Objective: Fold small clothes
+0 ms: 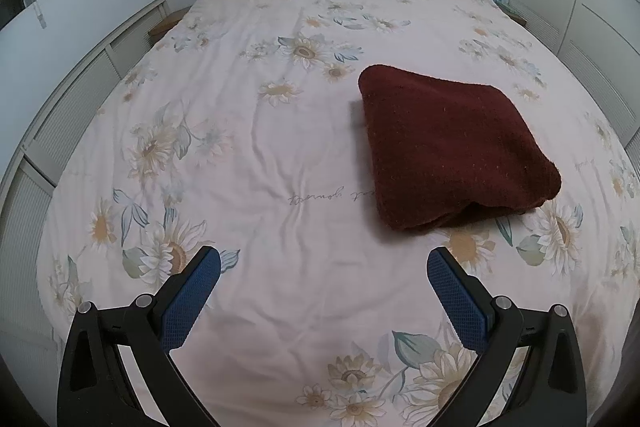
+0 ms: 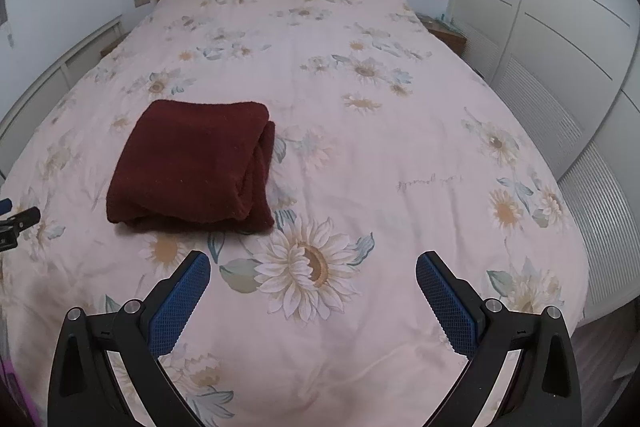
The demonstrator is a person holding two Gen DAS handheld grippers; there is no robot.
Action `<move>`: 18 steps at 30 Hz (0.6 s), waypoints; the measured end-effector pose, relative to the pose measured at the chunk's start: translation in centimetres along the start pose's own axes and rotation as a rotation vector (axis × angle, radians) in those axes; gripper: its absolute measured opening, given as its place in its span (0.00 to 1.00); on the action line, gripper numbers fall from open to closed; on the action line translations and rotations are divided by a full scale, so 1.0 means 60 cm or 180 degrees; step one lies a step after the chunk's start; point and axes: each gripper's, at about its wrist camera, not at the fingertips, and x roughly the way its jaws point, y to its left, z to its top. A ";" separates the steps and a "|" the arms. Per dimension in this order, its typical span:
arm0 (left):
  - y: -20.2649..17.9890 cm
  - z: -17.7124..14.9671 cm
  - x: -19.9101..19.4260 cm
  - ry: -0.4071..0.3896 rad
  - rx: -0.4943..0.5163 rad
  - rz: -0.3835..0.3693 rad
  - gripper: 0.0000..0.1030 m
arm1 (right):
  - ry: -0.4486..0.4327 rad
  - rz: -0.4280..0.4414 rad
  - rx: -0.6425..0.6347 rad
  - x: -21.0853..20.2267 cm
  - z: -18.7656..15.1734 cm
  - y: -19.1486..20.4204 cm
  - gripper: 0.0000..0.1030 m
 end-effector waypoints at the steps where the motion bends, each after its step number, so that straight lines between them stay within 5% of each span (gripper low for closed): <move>1: 0.000 0.000 0.001 0.0007 -0.0002 -0.0003 0.99 | 0.0006 0.0003 -0.0003 0.001 0.000 -0.002 1.00; 18: 0.002 -0.003 0.004 0.0042 0.0050 -0.0047 0.99 | 0.0065 0.0010 -0.0015 0.011 -0.003 -0.006 1.00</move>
